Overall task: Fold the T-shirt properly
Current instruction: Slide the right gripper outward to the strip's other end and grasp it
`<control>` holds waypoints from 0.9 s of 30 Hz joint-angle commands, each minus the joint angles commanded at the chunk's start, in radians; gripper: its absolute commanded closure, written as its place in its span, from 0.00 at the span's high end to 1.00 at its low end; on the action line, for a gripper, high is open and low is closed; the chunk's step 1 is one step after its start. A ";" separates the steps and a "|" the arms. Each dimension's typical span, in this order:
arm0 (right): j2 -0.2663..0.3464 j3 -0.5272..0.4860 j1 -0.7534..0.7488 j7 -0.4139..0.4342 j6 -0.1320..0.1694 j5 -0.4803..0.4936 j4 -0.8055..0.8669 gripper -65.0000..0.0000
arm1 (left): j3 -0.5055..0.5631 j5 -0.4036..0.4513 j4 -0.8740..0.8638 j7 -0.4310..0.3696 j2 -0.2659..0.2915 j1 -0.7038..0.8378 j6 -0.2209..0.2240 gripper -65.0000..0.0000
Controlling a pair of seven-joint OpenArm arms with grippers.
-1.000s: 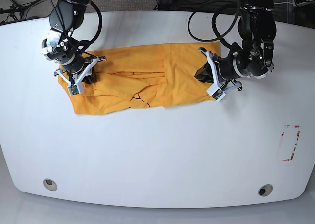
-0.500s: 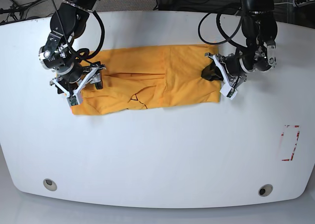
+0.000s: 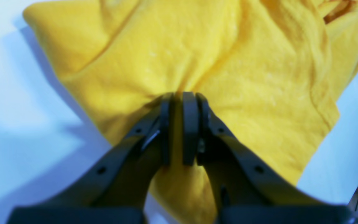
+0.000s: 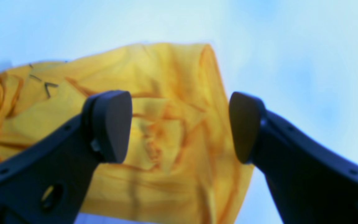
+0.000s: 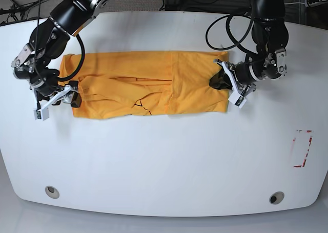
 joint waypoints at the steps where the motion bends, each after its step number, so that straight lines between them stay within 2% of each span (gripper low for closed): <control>1: 0.018 0.008 0.002 0.002 0.000 0.038 -0.048 0.72 | 0.000 0.000 -0.003 0.000 -0.006 -0.014 0.000 0.06; 6: 0.089 0.012 -0.006 0.026 0.000 0.187 -0.210 0.72 | 0.002 0.000 -0.011 0.002 -0.017 -0.029 -0.002 0.06; 12: 0.133 0.011 -0.043 0.069 0.000 0.213 -0.275 0.72 | 0.002 0.000 -0.012 0.002 -0.017 -0.031 -0.002 0.06; 20: 0.130 -0.017 -0.071 0.071 0.000 0.218 -0.276 0.72 | 0.002 0.000 -0.012 0.002 -0.018 -0.025 -0.002 0.06; 27: 0.081 -0.040 -0.127 0.077 0.000 0.212 -0.275 0.71 | 0.002 0.000 -0.012 0.002 -0.018 -0.023 -0.002 0.06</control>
